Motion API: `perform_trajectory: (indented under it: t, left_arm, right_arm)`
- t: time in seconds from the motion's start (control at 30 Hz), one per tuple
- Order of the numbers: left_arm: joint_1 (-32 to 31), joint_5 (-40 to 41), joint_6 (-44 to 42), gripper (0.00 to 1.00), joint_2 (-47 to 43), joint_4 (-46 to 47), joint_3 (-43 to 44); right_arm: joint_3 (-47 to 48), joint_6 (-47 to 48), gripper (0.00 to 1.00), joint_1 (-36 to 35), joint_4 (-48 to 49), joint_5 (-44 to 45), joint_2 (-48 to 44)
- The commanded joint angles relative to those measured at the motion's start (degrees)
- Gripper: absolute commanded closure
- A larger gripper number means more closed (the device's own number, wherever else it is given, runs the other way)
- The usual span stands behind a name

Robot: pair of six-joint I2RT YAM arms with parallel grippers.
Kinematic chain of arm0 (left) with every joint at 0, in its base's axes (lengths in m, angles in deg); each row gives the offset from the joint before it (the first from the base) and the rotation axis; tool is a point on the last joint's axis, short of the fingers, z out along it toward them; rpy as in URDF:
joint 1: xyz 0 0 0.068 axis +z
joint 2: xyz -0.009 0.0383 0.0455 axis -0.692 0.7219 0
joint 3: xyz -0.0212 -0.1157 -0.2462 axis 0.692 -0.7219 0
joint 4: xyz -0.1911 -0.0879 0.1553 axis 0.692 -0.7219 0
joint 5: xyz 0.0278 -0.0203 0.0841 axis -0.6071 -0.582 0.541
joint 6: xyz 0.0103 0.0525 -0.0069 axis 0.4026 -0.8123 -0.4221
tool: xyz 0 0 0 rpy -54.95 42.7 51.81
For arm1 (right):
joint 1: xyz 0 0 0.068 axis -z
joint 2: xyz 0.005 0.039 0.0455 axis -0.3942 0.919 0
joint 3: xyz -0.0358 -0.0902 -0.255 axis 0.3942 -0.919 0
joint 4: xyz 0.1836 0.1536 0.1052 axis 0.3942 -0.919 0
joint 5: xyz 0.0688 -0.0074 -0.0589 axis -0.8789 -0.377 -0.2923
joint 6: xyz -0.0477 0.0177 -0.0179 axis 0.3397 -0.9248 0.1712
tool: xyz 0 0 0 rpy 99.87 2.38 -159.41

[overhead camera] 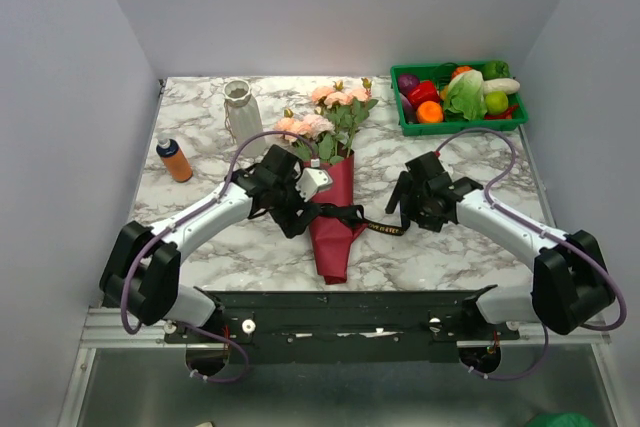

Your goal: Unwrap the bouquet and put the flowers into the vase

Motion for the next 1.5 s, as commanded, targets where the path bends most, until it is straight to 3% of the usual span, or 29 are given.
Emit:
perform_trajectory:
  t: [0.0,0.1,0.2,0.3,0.33,0.43,0.6,0.67,0.87,1.0,1.07,1.37,1.4,1.47]
  left_arm:
    - [-0.34,1.21,-2.81,0.10,4.29,3.96,0.47]
    - [-0.69,0.59,-3.34,0.18,7.01,4.58,1.17]
    - [-1.04,-0.02,-3.52,0.31,8.86,5.01,1.53]
    - [-1.22,-0.29,-3.34,0.49,9.22,5.54,1.18]
    - [-1.22,-0.20,-3.17,0.59,8.96,5.72,1.00]
    - [-1.22,0.15,-2.90,0.74,7.91,5.81,0.21]
    - [-1.22,0.59,-2.55,0.76,5.54,5.98,-0.58]
    - [-1.22,0.59,-2.29,0.82,5.09,5.98,-0.85]
    - [-1.22,1.29,-2.11,0.83,4.22,6.51,-1.55]
    - [-1.22,1.47,-2.11,0.82,3.43,6.51,-1.99]
    - [-1.22,1.56,-2.20,0.83,3.16,6.60,-2.08]
    - [-1.22,2.26,-2.37,0.83,2.63,6.51,-1.99]
    - [-1.22,2.35,-2.29,0.83,2.46,6.42,-1.99]
    - [-1.22,2.96,-2.20,0.83,2.28,5.90,-1.38]
  right_arm:
    - [-0.23,-1.85,0.00,-0.14,1.51,1.26,1.18]
    - [-0.40,-2.90,0.00,0.04,2.38,1.35,1.27]
    - [-1.19,-4.66,0.01,0.13,3.44,1.44,1.01]
    - [-1.89,-7.11,0.01,0.13,3.71,1.96,1.62]
    - [-2.24,-7.82,0.02,0.13,3.71,2.23,1.80]
    - [-4.18,-12.20,0.03,0.13,3.88,2.05,2.06]
    - [-7.52,-15.56,0.08,0.13,4.84,1.70,1.89]
    - [-7.96,-16.26,0.10,0.21,5.64,1.09,2.15]
    - [-6.12,-16.61,0.24,0.13,7.13,0.30,6.54]
    - [-5.50,-17.31,0.44,0.13,7.22,-0.14,9.71]
    - [-5.67,-17.58,0.50,0.13,7.22,-0.49,10.32]
    - [-7.61,-17.41,0.90,0.13,7.57,-0.67,7.61]
    - [-7.61,-17.32,0.99,0.13,7.49,-0.41,6.73]
    - [-7.00,-17.23,0.99,0.13,6.53,0.73,5.67]
